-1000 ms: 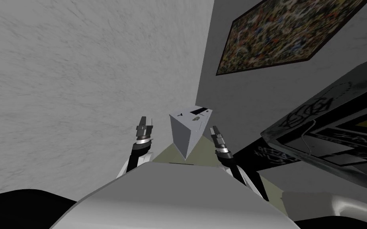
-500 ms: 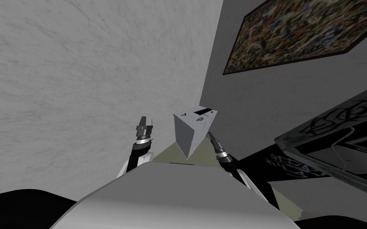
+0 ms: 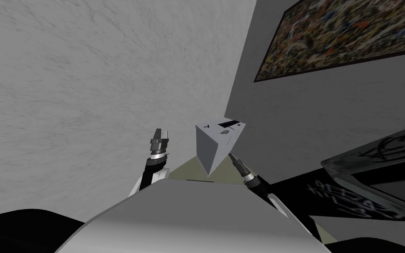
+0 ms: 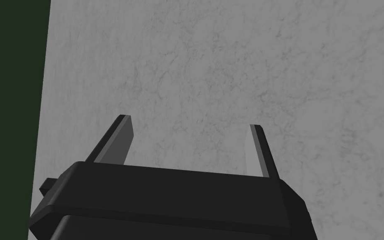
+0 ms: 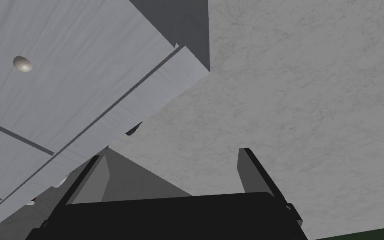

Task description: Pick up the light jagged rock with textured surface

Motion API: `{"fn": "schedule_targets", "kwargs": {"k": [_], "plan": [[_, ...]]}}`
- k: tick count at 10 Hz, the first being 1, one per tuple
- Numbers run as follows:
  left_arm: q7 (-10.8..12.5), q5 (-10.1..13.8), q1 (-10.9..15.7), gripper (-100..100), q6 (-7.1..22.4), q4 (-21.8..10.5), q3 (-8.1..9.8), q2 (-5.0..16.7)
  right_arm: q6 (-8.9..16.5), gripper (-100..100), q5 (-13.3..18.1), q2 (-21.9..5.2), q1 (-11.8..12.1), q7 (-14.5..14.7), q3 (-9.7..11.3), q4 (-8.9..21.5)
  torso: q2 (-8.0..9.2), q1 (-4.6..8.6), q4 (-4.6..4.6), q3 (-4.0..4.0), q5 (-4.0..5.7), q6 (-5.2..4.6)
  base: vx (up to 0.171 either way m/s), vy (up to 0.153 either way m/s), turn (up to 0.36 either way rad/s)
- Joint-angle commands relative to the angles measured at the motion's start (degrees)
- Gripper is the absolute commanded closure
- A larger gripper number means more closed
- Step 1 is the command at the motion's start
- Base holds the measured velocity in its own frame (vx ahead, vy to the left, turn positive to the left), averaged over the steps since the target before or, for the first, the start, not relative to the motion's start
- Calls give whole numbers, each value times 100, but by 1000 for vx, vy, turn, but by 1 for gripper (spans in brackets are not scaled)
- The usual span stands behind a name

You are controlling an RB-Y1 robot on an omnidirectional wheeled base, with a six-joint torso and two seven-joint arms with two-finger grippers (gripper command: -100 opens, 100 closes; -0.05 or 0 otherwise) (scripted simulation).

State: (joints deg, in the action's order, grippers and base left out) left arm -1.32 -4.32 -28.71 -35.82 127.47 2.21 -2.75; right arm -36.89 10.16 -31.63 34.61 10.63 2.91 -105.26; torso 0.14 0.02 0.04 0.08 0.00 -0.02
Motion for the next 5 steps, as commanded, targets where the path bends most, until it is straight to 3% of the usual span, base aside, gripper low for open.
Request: {"fn": "schedule_targets", "kwargs": {"k": [1,3,4,5], "plan": [[0,0,0,0,0,0,0,0,-125,-100,234,-286,48,137,18,286,0,0,0,0,0,0,-38,7,213],[0,0,0,0,0,0,0,0,-125,-100,234,-442,48,137,18,528,1,3,0,0,1,0,-28,0,77],[0,0,-1,0,0,0,0,0,-218,-100,456,-705,96,260,40,707,-4,3,0,-2,1,-2,-32,6,244],[0,0,1,0,0,0,0,0,-218,-100,456,-773,96,260,40,925,-3,3,-1,-2,1,5,-35,1,169]]}}
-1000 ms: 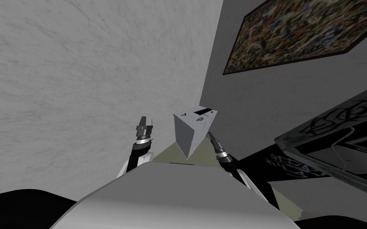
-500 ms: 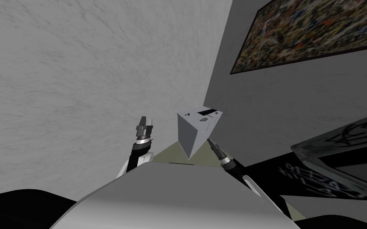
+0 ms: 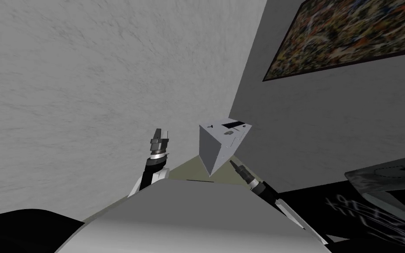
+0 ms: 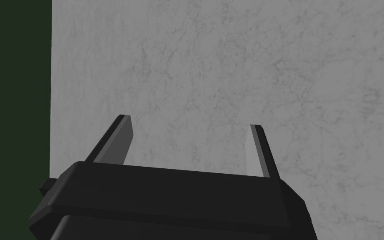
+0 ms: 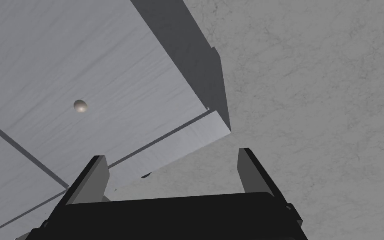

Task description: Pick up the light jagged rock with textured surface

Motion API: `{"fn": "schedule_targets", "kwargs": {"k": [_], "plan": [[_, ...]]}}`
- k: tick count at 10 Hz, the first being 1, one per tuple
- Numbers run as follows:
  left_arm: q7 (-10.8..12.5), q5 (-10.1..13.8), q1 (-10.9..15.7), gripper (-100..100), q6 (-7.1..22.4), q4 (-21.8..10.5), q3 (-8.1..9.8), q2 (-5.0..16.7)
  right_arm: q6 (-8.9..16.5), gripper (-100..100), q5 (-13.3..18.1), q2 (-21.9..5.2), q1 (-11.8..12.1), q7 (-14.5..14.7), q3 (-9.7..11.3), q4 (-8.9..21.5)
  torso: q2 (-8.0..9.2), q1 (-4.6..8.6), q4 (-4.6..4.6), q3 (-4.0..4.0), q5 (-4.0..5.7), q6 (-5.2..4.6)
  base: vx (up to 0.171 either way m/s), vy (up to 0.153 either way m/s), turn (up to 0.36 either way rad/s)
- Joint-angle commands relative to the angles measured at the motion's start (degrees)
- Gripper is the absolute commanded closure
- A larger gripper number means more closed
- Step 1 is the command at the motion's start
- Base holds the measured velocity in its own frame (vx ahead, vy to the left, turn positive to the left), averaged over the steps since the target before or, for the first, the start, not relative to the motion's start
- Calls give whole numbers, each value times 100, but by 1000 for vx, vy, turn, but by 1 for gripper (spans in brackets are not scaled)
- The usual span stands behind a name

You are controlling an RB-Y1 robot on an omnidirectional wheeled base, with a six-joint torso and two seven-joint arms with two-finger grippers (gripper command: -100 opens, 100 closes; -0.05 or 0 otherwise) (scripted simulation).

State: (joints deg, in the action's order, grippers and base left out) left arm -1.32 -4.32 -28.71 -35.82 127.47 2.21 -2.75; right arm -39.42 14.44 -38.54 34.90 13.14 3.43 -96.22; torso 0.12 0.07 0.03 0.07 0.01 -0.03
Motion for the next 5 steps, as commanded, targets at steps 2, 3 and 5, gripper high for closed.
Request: {"fn": "schedule_targets", "kwargs": {"k": [2,3,5], "plan": [[0,0,1,0,0,0,0,0,-60,-100,259,-412,111,133,10,423,6,0,1,3,0,2,-46,2,181],[0,0,0,0,0,0,0,0,-159,-100,499,-610,150,256,32,640,4,0,1,3,0,0,-55,8,312],[0,0,0,0,0,0,0,0,-261,-100,741,-947,185,380,54,1026,6,-1,2,4,-1,-1,-50,10,209]]}}
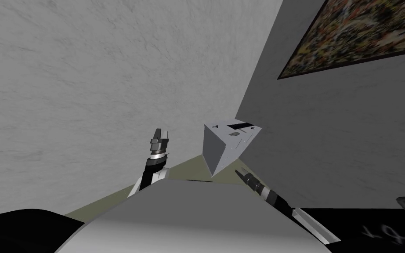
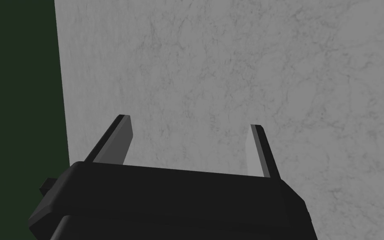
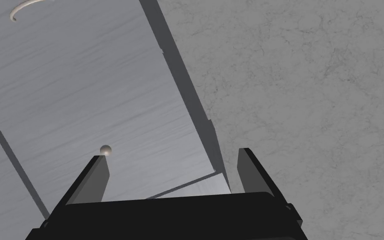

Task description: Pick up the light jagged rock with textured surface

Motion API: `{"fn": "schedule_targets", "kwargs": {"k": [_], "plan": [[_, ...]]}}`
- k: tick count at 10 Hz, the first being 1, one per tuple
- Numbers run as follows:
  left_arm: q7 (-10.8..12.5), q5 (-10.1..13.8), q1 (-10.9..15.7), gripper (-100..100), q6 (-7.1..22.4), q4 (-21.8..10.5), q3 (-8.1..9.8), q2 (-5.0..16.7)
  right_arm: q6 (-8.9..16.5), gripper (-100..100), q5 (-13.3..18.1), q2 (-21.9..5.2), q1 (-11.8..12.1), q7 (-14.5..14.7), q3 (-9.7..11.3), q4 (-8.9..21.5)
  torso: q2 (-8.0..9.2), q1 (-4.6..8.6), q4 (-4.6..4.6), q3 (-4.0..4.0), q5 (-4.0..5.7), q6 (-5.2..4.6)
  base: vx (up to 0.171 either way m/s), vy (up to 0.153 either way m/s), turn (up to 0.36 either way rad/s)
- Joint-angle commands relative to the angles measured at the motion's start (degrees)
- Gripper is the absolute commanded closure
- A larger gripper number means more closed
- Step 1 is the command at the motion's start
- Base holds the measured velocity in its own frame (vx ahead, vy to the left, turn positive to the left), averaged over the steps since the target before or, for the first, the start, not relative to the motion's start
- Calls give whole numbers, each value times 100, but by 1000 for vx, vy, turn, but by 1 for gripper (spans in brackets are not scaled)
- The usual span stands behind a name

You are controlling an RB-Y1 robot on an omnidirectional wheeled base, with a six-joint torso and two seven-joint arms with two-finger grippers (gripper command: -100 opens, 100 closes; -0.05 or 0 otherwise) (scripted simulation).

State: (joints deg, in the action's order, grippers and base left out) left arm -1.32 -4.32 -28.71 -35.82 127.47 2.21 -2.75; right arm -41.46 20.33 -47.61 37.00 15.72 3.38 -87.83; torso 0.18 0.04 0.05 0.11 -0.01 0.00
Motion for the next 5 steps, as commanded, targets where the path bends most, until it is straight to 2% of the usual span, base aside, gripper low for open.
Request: {"fn": "schedule_targets", "kwargs": {"k": [1,2,3,4,5], "plan": [[0,0,0,0,0,0,0,0,-57,-100,156,-161,-25,121,59,286,0,0,0,0,0,0,-47,4,159],[0,0,-1,0,0,0,1,0,-57,-100,156,-161,-25,121,59,383,-1,2,0,0,2,-5,-21,-3,-7],[0,0,-2,0,0,0,1,0,-162,-100,408,-441,7,245,80,589,-7,4,-1,-4,3,-7,-37,8,323],[0,0,0,0,0,0,0,0,-162,-100,408,-487,7,245,80,737,-7,2,-1,-4,1,2,-38,-6,168],[0,0,-1,0,0,0,1,0,-270,-100,660,-699,37,369,100,1023,-7,7,-1,-4,3,-6,-55,12,319]]}}
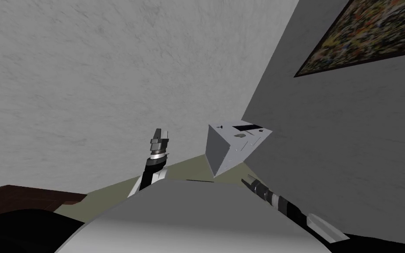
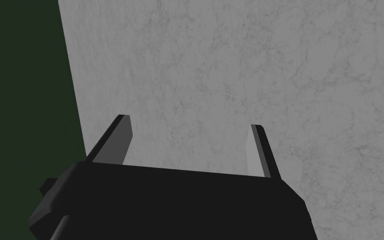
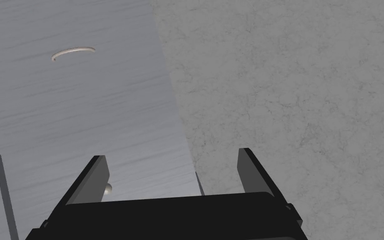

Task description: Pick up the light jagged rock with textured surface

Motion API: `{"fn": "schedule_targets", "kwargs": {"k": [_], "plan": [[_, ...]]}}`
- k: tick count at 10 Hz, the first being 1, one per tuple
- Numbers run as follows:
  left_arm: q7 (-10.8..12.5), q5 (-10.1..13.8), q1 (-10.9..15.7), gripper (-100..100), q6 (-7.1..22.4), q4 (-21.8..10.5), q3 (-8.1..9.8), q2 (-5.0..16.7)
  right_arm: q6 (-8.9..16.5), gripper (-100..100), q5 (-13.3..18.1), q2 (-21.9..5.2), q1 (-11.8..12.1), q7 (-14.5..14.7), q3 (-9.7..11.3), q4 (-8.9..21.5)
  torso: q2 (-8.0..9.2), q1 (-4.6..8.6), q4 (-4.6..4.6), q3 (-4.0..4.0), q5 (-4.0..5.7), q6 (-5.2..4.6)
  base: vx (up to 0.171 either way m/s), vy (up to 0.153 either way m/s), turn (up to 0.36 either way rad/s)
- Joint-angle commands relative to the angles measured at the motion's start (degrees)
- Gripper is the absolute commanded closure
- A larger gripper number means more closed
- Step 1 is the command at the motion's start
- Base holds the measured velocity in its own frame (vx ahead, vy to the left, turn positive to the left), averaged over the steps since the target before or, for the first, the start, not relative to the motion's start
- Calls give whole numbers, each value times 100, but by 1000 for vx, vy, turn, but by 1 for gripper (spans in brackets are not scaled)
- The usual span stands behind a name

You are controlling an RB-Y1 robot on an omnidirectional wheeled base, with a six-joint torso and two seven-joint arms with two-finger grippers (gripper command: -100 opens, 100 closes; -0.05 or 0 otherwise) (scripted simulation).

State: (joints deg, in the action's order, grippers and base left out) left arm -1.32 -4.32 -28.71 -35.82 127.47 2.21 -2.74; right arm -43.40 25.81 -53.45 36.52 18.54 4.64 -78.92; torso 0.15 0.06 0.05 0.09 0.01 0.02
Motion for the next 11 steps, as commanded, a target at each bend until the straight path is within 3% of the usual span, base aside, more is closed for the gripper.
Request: {"fn": "schedule_targets", "kwargs": {"k": [1,2,3,6,9,10,11], "plan": [[0,0,0,0,0,0,0,0,-76,-100,115,-226,85,88,-27,276,0,0,0,0,0,0,-47,11,152],[0,0,-1,0,0,0,1,0,-184,-100,371,-426,111,212,-10,461,1,0,0,1,0,-9,-46,18,282],[0,0,0,0,0,0,0,0,-184,-100,374,-549,111,212,-10,662,-1,-2,0,0,-1,-1,-38,9,169],[0,0,-2,0,0,0,1,0,-400,-100,883,-1014,156,459,18,1246,-4,1,-1,-2,0,-9,-38,15,292],[0,0,-1,0,0,0,1,0,-507,-100,1152,-1500,174,581,28,1784,-9,-3,-1,-5,0,-1,-30,19,204],[0,0,-2,0,0,0,1,0,-612,-100,1406,-1701,189,700,36,1994,-9,-3,-1,-5,-2,-9,-22,27,337],[0,0,-1,0,0,0,1,0,-612,-100,1407,-1805,189,700,36,2138,-12,-5,-2,-6,-1,-1,-17,16,195]]}}
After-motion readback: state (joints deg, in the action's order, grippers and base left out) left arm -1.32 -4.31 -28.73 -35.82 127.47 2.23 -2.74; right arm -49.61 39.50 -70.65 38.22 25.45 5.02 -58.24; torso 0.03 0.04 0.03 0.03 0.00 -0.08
